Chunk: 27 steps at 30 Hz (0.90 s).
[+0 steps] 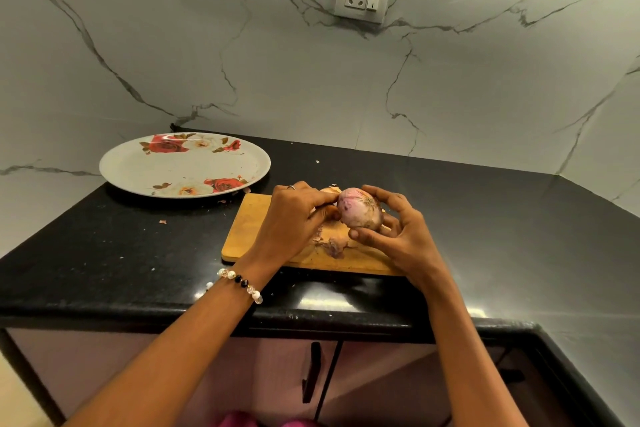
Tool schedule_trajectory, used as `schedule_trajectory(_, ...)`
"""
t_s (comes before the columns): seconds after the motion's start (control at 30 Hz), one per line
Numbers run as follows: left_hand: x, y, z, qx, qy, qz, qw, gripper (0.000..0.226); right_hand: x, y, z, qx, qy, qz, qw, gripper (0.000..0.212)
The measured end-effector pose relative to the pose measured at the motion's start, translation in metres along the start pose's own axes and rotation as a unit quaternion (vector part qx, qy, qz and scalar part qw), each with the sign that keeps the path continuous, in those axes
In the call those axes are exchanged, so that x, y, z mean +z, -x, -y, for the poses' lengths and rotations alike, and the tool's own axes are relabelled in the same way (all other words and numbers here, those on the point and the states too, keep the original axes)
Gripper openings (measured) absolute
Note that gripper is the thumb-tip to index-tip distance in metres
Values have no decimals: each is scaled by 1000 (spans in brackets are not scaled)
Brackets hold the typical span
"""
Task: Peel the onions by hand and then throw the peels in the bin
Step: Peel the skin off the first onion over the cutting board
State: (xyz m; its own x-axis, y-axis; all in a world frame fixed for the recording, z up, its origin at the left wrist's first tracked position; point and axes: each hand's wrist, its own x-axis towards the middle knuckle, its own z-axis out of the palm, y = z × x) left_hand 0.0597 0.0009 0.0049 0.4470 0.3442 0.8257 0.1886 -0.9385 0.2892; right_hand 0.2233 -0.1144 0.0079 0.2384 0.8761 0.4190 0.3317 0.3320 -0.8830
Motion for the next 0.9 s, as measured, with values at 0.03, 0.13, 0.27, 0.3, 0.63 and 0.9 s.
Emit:
schedule_trajectory(0.03,0,0,0,0,6,-2,1000,25,0,0,0,4,1,-4,1000,68)
schedule_trajectory(0.13,0,0,0,0,8,-2,1000,24,-1,1,-1,5,13,-7,1000,64)
schedule_trajectory(0.27,2,1,0,4,-17,-1,1000,24,-1,0,0,-1,25,-14,1000,61)
schedule_trajectory(0.3,3,0,0,1,-17,-1,1000,24,-1,0,0,-3,26,-15,1000,61)
schedule_trajectory(0.63,3,1,-2,-15,-61,3,998,20,0,0,-2,-19,43,-17,999,67)
schedule_trajectory(0.9,2,2,-3,-14,-77,6,997,17,2,1,0,-6,-19,-12,1000,53)
